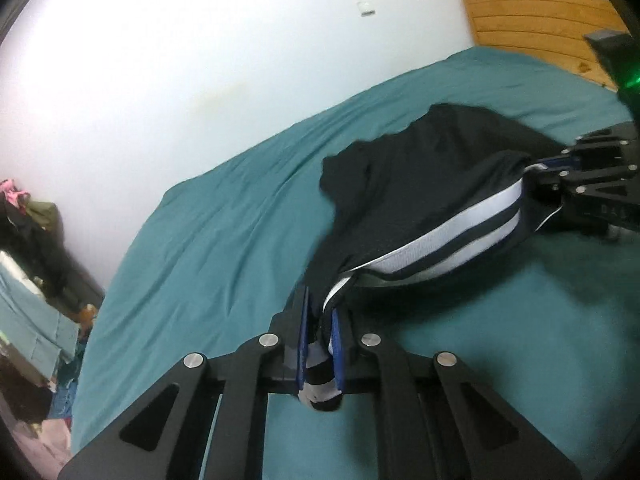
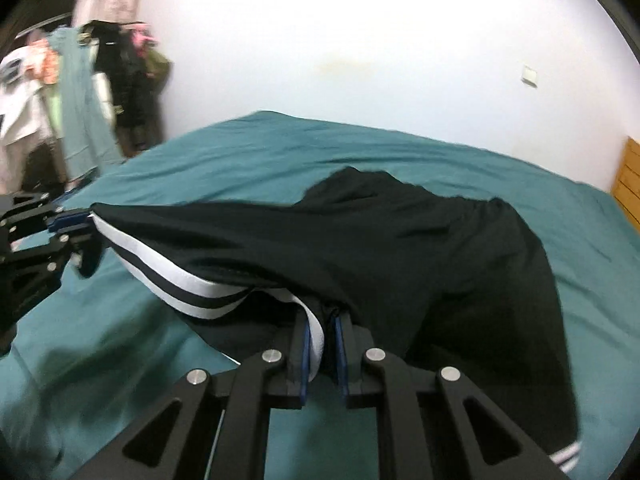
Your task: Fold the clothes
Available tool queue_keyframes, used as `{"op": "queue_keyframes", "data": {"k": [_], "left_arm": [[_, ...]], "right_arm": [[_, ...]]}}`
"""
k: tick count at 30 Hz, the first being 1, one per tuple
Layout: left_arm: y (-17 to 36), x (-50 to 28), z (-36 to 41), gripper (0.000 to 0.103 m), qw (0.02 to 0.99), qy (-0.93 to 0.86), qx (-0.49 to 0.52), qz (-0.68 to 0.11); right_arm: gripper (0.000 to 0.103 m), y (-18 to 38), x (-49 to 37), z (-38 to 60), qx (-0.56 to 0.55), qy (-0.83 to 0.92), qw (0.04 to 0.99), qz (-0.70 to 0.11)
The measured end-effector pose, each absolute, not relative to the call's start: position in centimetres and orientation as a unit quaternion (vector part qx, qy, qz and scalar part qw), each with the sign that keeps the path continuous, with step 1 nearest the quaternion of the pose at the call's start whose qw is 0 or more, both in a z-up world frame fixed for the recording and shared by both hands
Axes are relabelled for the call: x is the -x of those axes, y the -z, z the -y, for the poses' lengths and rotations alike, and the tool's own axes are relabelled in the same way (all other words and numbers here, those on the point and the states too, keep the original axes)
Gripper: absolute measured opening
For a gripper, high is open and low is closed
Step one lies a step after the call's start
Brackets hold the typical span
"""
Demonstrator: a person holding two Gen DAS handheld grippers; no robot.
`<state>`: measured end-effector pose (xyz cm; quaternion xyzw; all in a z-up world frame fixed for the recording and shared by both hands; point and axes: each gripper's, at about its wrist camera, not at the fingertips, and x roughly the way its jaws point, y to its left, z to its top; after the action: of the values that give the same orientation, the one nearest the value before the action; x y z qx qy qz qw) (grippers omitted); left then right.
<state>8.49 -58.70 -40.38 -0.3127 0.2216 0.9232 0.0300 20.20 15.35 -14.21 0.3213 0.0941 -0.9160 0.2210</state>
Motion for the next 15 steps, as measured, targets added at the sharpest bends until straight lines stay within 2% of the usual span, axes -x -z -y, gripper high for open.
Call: {"op": "queue_keyframes", "data": {"k": [2, 7, 8, 9, 10, 11, 12, 14, 15], "left_arm": [[42.0, -9.3, 58.8, 0.009, 0.038, -0.911, 0.336, -0.237], [50.7, -10.8, 59.5, 0.009, 0.036, -0.846, 0.443, -0.294], [51.0, -11.0, 59.4, 0.009, 0.032, -0.842, 0.449, -0.296], [51.2, -11.1, 59.3, 0.01, 0.028, -0.839, 0.454, -0.298], [51.4, -11.2, 59.2, 0.01, 0.024, -0.836, 0.459, -0.3], [51.0, -11.5, 58.0, 0.012, 0.03, -0.834, 0.46, -0.304], [50.4, -11.9, 56.6, 0.019, 0.038, -0.832, 0.46, -0.309], [50.3, -12.8, 51.9, 0.047, 0.073, -0.83, 0.438, -0.337], [50.0, -13.2, 49.2, 0.071, 0.093, -0.832, 0.425, -0.345]], "right_arm": [[0.009, 15.8, -22.0, -14.8, -0.357, 0.89, 0.253, -0.134], [0.01, 22.7, -24.2, -13.2, -0.46, 0.805, 0.303, -0.22], [0.015, 22.4, -24.6, -13.9, -0.463, 0.804, 0.3, -0.221], [0.032, 22.0, -25.0, -14.6, -0.466, 0.804, 0.296, -0.221], [0.045, 21.4, -25.6, -16.2, -0.459, 0.811, 0.28, -0.23], [0.063, 20.7, -26.2, -17.9, -0.45, 0.819, 0.262, -0.241], [0.07, 20.1, -26.8, -19.5, -0.441, 0.827, 0.243, -0.251], [0.07, 19.3, -28.1, -22.8, -0.423, 0.836, 0.2, -0.286], [0.07, 19.6, -28.3, -24.8, -0.419, 0.835, 0.175, -0.311]]}}
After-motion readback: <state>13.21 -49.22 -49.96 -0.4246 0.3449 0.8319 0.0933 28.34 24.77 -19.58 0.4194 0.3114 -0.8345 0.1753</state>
